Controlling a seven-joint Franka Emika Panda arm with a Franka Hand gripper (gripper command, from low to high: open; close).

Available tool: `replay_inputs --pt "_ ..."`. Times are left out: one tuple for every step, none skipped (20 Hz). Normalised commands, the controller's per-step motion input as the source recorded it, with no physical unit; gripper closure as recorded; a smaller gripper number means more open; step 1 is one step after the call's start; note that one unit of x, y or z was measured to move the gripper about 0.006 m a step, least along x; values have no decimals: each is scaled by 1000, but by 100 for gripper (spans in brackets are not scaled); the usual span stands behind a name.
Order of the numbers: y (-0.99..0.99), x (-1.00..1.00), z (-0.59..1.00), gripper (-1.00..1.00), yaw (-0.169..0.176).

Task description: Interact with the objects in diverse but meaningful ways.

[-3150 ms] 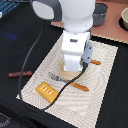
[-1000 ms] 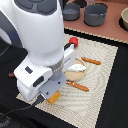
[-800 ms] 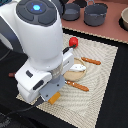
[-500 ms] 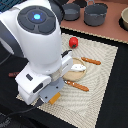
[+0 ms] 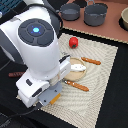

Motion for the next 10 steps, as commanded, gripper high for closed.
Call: replay_inputs --pt "-94 0 -240 100 0" --pt "-91 0 -211 100 0" --pt "-60 0 -186 100 0" --pt "-71 0 -151 100 0" --pt "-69 0 -111 100 0" --pt "-51 0 -57 100 0" --pt "-3 0 0 100 0" --pt "0 0 257 100 0" --pt "83 0 697 100 0" --pt "229 0 1000 100 -43"
